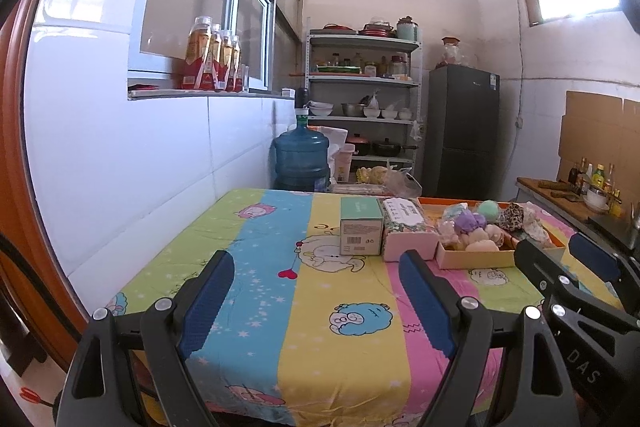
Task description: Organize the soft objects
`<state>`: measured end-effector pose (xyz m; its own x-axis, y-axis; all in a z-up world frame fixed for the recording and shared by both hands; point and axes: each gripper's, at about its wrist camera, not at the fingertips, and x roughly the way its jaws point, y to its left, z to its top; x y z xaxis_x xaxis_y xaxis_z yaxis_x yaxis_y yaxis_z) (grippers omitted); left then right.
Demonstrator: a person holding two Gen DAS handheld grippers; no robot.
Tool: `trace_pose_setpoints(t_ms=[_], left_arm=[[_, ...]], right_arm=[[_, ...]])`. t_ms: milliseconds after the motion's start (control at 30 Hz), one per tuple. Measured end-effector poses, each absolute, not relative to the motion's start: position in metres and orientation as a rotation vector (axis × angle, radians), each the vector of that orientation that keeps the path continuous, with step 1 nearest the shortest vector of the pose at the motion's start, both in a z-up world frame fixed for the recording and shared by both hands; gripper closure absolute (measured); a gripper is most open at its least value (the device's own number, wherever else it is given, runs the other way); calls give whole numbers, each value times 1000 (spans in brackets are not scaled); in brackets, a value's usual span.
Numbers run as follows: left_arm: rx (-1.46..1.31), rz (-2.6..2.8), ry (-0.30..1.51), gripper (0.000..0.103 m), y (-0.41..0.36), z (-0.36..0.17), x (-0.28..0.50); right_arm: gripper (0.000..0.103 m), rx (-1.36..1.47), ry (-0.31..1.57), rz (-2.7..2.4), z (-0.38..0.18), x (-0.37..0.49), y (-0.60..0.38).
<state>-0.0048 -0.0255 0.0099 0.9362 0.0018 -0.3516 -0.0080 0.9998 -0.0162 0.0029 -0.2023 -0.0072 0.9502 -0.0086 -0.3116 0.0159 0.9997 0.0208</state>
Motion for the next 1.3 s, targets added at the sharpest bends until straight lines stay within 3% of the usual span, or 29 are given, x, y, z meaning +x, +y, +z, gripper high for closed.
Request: trace_pose_setpoints(t_ms=[1300], left_arm=[[-6, 1, 359, 18, -30, 10, -7]], right_arm=[[29, 31, 316, -5, -9, 2, -204]])
